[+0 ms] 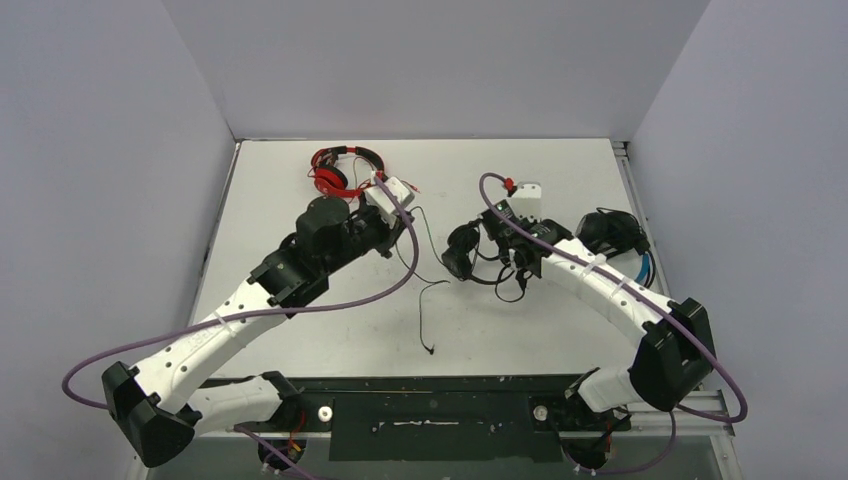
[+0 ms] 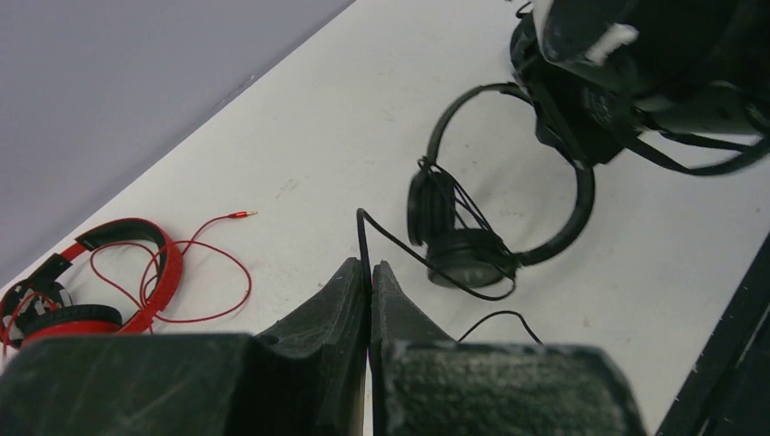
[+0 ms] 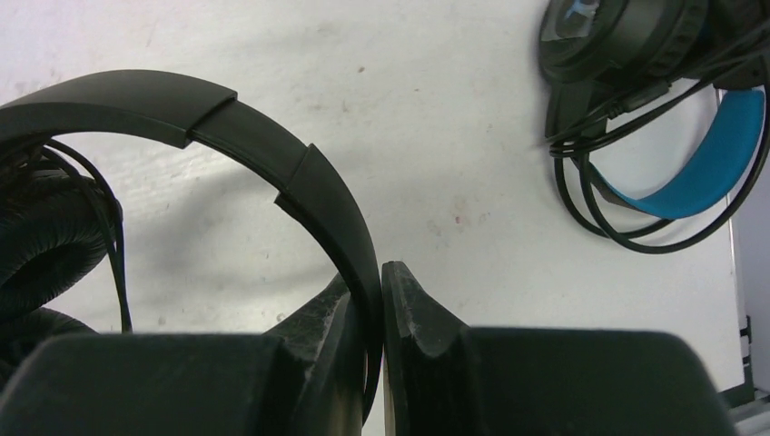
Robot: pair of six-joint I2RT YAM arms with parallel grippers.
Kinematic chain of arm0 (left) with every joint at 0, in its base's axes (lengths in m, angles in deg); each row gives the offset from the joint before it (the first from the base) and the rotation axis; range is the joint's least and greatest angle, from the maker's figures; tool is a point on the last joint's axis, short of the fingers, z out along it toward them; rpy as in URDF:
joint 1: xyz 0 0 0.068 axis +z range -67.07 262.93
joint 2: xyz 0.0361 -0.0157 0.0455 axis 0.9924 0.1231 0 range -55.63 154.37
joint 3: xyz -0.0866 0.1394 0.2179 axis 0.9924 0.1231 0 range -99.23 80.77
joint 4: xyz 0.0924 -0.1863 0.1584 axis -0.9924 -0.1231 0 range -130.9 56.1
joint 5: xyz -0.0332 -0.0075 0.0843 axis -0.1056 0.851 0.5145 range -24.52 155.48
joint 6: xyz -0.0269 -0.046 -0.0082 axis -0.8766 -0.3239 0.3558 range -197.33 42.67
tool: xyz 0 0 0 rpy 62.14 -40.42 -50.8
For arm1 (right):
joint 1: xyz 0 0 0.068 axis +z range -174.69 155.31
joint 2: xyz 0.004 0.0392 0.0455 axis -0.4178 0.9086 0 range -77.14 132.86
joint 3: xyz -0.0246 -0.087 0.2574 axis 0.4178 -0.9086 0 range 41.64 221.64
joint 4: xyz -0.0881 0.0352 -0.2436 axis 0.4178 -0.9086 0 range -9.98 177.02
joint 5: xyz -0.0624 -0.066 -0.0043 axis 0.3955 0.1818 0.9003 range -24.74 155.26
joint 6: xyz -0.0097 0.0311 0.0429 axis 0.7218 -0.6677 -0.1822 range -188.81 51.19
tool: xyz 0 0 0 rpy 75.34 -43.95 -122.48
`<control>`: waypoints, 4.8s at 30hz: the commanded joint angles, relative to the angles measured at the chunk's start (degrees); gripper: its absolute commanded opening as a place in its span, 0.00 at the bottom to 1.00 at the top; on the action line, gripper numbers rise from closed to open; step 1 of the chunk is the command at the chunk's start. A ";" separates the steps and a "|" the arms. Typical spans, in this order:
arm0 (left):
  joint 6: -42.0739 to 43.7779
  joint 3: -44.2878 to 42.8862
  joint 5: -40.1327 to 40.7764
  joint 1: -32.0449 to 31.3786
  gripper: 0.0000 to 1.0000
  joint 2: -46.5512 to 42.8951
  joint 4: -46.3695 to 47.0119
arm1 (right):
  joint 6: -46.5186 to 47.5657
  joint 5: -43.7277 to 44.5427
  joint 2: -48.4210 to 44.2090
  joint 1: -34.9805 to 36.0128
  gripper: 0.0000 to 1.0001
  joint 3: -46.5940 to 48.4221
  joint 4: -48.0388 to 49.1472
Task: Wrap the headphones
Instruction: Wrap the headphones cable around the headphones.
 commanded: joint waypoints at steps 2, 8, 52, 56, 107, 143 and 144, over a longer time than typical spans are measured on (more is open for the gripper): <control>1.10 -3.67 -6.71 5.75 0.00 1.05 8.48 | 5.01 0.37 -3.41 5.30 0.00 0.70 -1.07; 3.39 -7.01 -9.14 8.27 0.00 4.35 7.83 | 6.89 1.88 -2.45 11.86 0.00 0.69 -5.99; -29.92 12.70 -20.86 23.17 0.00 17.30 51.90 | 8.13 -19.11 -15.23 18.76 0.00 16.88 -4.51; -34.54 15.67 -21.08 23.10 0.00 17.93 58.12 | 6.58 -24.17 -15.45 12.68 0.00 18.46 -1.58; -37.95 26.09 -17.28 5.34 0.49 32.68 85.54 | -12.71 -8.08 -5.11 7.26 0.00 46.29 -1.91; -33.00 27.96 -15.15 1.52 0.00 37.83 88.95 | -14.08 7.50 -2.30 4.84 0.00 51.98 -6.55; -32.51 29.31 -14.42 1.04 0.00 35.92 87.69 | -14.12 8.83 -2.30 4.57 0.00 51.51 -6.54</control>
